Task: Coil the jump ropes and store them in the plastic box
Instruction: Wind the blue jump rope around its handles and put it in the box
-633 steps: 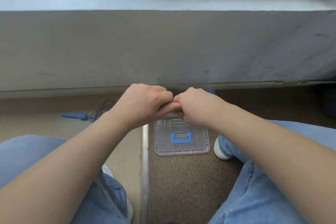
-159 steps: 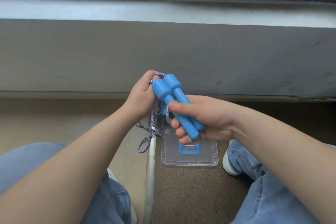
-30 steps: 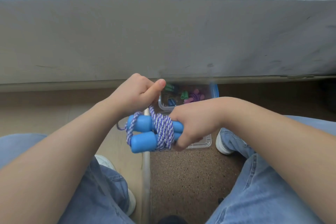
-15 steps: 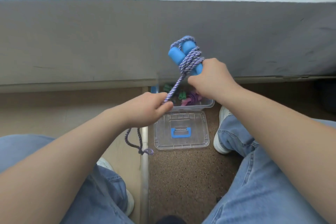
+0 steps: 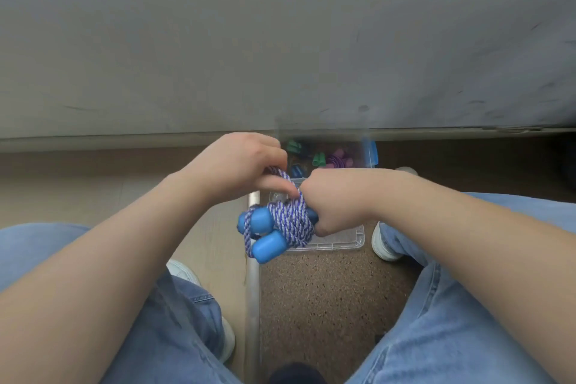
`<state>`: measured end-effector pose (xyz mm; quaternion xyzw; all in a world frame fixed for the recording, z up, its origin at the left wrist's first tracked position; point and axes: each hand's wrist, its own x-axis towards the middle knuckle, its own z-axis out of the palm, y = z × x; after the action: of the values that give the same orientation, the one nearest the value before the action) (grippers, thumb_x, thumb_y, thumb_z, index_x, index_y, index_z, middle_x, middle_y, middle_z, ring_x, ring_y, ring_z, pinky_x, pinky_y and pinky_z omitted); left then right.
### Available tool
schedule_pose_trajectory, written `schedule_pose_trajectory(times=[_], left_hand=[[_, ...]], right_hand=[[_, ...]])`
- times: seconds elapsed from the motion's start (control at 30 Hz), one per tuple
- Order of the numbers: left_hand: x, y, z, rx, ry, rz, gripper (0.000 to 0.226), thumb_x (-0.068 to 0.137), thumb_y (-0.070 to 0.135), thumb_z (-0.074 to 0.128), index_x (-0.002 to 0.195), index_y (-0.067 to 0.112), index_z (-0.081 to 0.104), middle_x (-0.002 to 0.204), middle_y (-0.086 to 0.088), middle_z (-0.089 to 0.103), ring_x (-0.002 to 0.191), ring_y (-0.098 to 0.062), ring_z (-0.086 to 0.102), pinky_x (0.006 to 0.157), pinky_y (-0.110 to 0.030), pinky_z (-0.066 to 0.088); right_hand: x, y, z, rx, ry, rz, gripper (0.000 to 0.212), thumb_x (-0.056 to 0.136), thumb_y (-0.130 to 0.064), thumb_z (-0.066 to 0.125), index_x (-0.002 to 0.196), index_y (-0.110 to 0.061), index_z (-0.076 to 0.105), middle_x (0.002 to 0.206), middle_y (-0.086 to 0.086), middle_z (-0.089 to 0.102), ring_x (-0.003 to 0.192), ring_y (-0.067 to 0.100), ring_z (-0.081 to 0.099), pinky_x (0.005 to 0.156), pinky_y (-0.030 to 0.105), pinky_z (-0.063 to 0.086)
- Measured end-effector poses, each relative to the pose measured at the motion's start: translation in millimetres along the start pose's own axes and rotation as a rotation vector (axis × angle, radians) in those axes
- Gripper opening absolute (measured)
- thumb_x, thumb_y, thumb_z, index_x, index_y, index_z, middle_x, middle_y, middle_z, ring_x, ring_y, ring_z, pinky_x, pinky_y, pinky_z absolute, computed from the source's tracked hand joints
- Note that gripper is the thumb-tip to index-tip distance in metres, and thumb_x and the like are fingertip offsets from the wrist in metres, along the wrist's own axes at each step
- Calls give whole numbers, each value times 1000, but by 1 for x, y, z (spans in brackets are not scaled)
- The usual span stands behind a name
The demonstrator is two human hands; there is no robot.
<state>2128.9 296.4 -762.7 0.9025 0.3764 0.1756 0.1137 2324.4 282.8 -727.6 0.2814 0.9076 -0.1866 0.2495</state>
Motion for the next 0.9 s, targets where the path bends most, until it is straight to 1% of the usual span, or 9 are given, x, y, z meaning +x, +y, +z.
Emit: schedule_pose_trajectory(times=[0.17,0.3,0.33,0.4,0.43,0.5,0.6,0.7,0.9], left_hand=[[-4,-11,2,-182,9,-444,46,85,62,46,58,25,50,50,7,45,52,-5,44,54,-15,31],[15,-4,-3,-736,49,-933,20,99,27,50,100,15,66,88,-11,66,73,-14,65,68,-22,45],[19,-1,-7,-811,69,-980,15,94,22,54,94,23,69,92,-14,70,77,-17,67,74,-28,44],[16,2,-3,-755,65,-780,26,87,32,56,63,29,61,58,1,63,51,-19,56,59,-31,42],[12,5,-2,-717,31,-734,31,94,34,54,65,23,56,50,6,55,44,-17,47,50,-27,39],[3,3,4,-585,-93,-664,27,102,34,50,77,24,53,53,9,50,46,-13,44,45,-26,38],[0,8,11,-318,-151,-526,28,103,37,44,78,30,53,61,12,53,61,-4,50,58,-19,38],[1,15,12,-345,-97,-547,47,104,45,37,70,22,60,52,9,50,57,-6,51,59,-20,38],[-1,7,12,-579,-201,-816,70,105,50,27,65,14,71,55,3,65,53,-7,57,62,-26,40]], right_hand=[[-11,3,-13,281,209,-19,24,81,-27,71,68,-14,53,57,-2,51,49,11,46,48,19,35],[-16,10,-22,396,469,84,22,79,-30,73,74,-13,61,60,1,59,55,14,54,54,23,41],[-17,15,-24,458,525,140,22,79,-30,74,75,-12,63,60,2,62,55,13,57,54,24,43],[-14,26,-25,648,641,270,18,78,-24,74,74,-9,65,60,6,67,53,12,65,52,29,51],[-12,31,-25,783,698,342,16,78,-19,73,71,-8,64,60,9,69,52,17,68,51,31,54],[-9,43,-24,1058,785,481,13,77,-8,69,66,-8,62,57,14,66,47,23,65,48,35,54],[-9,60,-22,1257,755,606,5,78,-2,67,74,-4,64,61,14,63,50,21,64,50,30,52],[-5,62,-15,1272,705,625,4,79,-2,68,82,-1,66,66,18,66,54,25,67,50,31,53],[-4,53,-15,1400,726,432,41,82,0,72,117,-14,55,82,12,67,50,21,61,45,28,48]])
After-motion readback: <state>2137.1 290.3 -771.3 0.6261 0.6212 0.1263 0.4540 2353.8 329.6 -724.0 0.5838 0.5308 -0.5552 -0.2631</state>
